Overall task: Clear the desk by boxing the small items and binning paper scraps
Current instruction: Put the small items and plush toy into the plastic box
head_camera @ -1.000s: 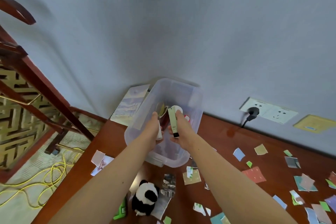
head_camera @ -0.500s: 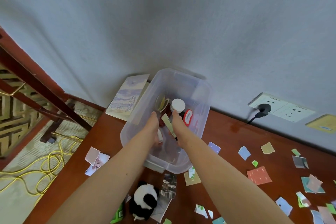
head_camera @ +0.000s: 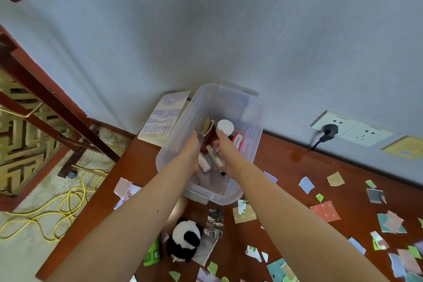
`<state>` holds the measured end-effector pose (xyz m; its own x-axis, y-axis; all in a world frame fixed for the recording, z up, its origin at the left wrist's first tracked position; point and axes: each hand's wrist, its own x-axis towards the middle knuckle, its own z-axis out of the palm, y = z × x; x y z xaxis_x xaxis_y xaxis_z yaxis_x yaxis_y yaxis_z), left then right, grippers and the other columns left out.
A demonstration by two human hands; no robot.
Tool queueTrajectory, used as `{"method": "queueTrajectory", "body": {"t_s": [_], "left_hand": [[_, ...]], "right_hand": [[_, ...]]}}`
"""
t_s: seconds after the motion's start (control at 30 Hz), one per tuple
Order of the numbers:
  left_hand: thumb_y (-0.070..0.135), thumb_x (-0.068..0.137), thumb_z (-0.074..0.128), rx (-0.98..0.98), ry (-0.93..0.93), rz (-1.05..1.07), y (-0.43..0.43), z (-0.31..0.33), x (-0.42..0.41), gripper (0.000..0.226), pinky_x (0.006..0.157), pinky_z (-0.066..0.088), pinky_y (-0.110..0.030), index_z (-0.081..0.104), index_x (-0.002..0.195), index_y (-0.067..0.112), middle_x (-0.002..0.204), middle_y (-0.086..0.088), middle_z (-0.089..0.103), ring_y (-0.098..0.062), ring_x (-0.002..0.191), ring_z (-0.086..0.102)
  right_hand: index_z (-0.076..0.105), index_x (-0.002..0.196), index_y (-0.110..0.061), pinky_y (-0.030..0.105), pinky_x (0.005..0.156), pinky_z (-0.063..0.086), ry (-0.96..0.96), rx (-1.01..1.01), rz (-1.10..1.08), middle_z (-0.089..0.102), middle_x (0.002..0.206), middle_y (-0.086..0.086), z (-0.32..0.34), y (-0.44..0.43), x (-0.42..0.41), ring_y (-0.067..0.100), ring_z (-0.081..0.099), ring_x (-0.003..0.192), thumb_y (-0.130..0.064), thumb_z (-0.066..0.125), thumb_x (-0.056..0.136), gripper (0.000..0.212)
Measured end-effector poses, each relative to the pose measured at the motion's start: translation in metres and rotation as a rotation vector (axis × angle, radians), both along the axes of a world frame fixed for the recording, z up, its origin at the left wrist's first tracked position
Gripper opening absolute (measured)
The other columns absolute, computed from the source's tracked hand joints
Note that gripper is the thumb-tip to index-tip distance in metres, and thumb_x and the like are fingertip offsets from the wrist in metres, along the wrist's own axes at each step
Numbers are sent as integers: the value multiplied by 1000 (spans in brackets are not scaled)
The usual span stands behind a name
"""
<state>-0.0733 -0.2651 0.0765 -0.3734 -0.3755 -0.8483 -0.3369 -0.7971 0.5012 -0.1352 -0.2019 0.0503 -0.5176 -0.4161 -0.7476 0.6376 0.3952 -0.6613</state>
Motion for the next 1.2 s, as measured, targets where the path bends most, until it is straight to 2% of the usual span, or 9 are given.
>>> {"method": "queueTrajectory", "body": {"t_s": [0.07,0.17,0.3,0.43,0.6,0.77,0.9,1.1,1.2], "left_hand": [[44,100,35,-109,20,-17,5,6,4,32,72,39,-30,57,104,20,93,-1,56,-18,82,51],[31,100,40,-235,78,-25,16,16,16,25,73,42,-31,56,91,14,90,-3,57,-14,79,53],[16,99,40,-414,171,24,38,28,40,25,75,50,-31,59,115,9,91,-5,64,-20,82,61],[8,99,37,-551,204,75,64,38,71,26,83,54,-36,59,112,9,88,-6,64,-19,79,62],[4,97,39,-589,225,179,99,45,115,24,80,54,-36,61,98,14,86,-7,64,-20,78,62],[3,96,41,-603,156,210,130,39,153,22,75,53,-33,61,103,9,89,-9,65,-19,76,62],[5,96,42,-615,79,210,146,30,180,24,81,55,-36,63,107,8,92,-8,68,-18,78,63],[10,96,45,-608,-26,232,150,10,212,20,82,56,-33,62,106,17,101,-5,68,-20,91,66],[14,94,49,-629,-87,185,140,-4,219,17,87,56,-37,60,99,27,106,-4,65,-20,96,64]], "right_hand": [[52,130,-15,35,91,44,26,-53,2,54,128,0,19,9,3,18,53,114,-45,42,98,44],[59,103,-14,32,77,52,187,-141,-62,62,98,6,48,26,18,18,61,85,-24,48,98,16],[63,102,-11,17,52,50,425,-208,-77,65,84,4,71,58,46,13,61,68,-6,48,93,18],[66,95,-10,19,51,47,486,-235,-104,64,77,-1,75,86,75,14,59,62,-2,50,89,19],[64,88,-17,26,57,46,488,-257,-45,65,81,7,70,118,109,14,58,62,-2,47,90,23],[63,99,-15,26,56,46,415,-238,76,64,83,5,60,144,136,13,58,64,-4,45,92,22],[62,99,-16,28,64,46,379,-200,213,64,88,6,46,156,154,16,58,69,-5,44,91,23],[62,111,-19,33,86,50,393,-144,334,61,107,2,28,163,172,16,57,98,-7,46,92,27],[58,121,-19,29,86,46,437,-103,380,58,115,-1,19,158,174,15,54,106,-9,48,92,32]]}}
